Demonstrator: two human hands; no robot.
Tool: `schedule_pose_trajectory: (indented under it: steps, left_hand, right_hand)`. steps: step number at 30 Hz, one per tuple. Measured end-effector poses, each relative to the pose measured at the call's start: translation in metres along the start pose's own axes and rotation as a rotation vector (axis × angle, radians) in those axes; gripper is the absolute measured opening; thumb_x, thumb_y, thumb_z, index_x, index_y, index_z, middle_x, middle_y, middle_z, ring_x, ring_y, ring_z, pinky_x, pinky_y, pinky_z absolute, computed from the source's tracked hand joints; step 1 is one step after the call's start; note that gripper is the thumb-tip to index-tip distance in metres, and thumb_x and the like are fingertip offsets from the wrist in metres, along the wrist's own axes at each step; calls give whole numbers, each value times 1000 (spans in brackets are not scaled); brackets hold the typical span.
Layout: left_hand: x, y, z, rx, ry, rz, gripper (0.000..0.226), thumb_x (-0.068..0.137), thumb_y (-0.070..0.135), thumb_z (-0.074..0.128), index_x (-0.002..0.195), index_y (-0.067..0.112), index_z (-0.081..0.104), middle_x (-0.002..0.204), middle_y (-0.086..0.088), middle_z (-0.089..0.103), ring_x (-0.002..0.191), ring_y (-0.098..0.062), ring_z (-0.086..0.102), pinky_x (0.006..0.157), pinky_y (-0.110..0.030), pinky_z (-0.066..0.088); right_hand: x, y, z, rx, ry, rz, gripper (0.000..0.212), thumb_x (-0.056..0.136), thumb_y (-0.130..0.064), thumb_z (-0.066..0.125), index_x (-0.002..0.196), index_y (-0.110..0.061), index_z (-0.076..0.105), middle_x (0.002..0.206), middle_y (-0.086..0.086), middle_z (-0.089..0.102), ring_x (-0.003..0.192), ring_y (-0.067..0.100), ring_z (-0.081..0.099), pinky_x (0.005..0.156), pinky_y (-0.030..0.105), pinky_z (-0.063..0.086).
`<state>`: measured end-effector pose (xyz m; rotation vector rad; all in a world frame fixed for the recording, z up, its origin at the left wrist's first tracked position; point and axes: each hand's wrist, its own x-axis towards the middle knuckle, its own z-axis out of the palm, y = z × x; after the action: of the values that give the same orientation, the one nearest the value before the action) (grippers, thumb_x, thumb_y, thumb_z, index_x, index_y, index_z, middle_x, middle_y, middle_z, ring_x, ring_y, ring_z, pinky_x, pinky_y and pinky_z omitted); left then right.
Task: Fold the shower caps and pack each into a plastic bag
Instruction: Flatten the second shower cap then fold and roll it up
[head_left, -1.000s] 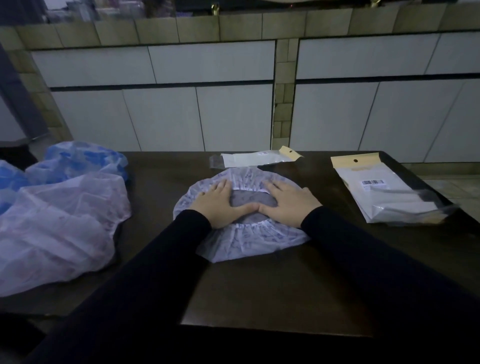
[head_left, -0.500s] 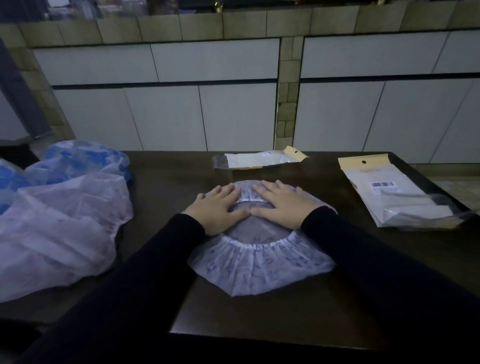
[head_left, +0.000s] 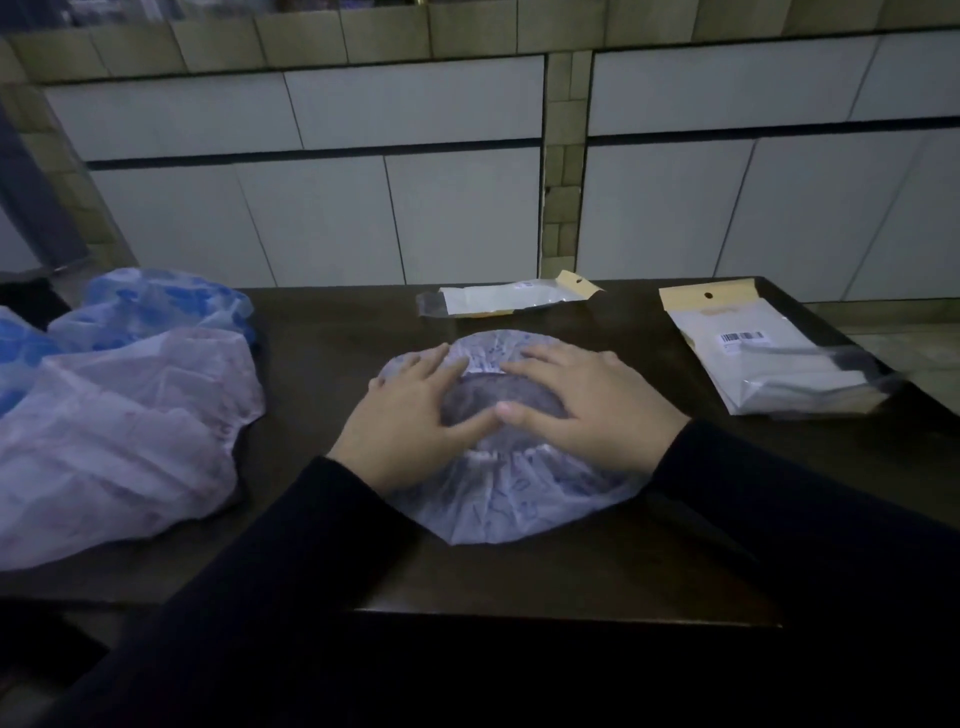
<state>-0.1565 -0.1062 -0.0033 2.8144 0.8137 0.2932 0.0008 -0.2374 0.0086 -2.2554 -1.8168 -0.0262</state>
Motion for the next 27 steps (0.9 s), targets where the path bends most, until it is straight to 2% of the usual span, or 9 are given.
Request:
schedule_pose_trajectory:
  steps: [4, 9, 12, 14, 16, 18, 23, 25, 27]
  left_hand:
    - [-16, -14, 11, 114, -265, 7, 113, 51, 101, 12, 147, 47, -10, 161, 4, -13, 148, -19, -8, 117, -47, -1]
    - [-15, -18, 12, 76, -289, 34, 110, 54, 98, 25, 149, 47, 1, 160, 9, -13, 148, -16, -9, 119, -46, -4]
    - [-19, -21, 8, -150, -129, 120, 94, 58, 90, 48, 140, 47, 36, 158, 17, 15, 143, -6, 21, 118, -39, 22]
    - [-22, -24, 5, -301, -3, 192, 62, 59, 80, 62, 110, 45, 60, 137, 19, 46, 123, 2, 45, 105, -31, 42]
    - [-22, -29, 6, -361, 87, 208, 38, 60, 68, 70, 84, 39, 68, 108, 17, 59, 105, 0, 55, 94, -30, 47]
    - [-19, -35, 8, -369, 122, 188, 36, 61, 68, 69, 75, 34, 70, 94, 14, 62, 96, -2, 56, 89, -32, 47]
    - [-21, -47, 6, -437, 18, 214, 47, 62, 78, 65, 82, 36, 72, 96, 12, 63, 98, -9, 60, 91, -37, 48]
    - [-23, -51, 5, -438, -7, 234, 46, 62, 77, 67, 89, 39, 71, 101, 14, 62, 103, -10, 59, 96, -41, 46]
    - [-24, -51, 2, -454, -9, 263, 45, 68, 76, 63, 93, 39, 69, 102, 12, 62, 102, -13, 59, 94, -45, 46]
  right_hand:
    - [-24, 9, 11, -67, -218, -28, 87, 76, -85, 25, 150, -43, 8, 161, -5, -4, 148, 16, -4, 117, 49, 1]
    - [-23, 15, 15, -50, -375, 46, 98, 70, -85, 32, 150, -43, -4, 160, -6, -14, 147, 16, -12, 117, 53, -7]
    - [-24, 21, 8, 55, -322, 11, 92, 72, -80, 39, 150, -44, 6, 161, -10, -5, 147, 15, 1, 119, 48, 5]
    - [-27, 32, 3, 199, -202, -29, 80, 74, -75, 47, 145, -44, 27, 159, -15, 10, 143, 9, 18, 115, 42, 26]
    - [-30, 43, 2, 222, -58, -119, 61, 77, -70, 55, 130, -40, 47, 149, -16, 29, 132, 3, 34, 106, 36, 39]
    - [-31, 49, 4, 186, 5, -225, 48, 77, -67, 59, 115, -37, 57, 130, -14, 45, 117, 2, 43, 97, 32, 45]
    - [-29, 55, 7, 287, -62, -240, 34, 76, -55, 69, 104, -35, 65, 113, -16, 54, 107, 1, 50, 90, 24, 45]
    - [-27, 57, 11, 257, 18, -254, 30, 86, -50, 60, 104, -28, 69, 108, -15, 60, 102, 0, 54, 87, 24, 48]
    - [-25, 57, 15, 209, 133, -277, 39, 92, -48, 44, 97, -19, 71, 93, -13, 63, 86, -2, 56, 77, 24, 49]
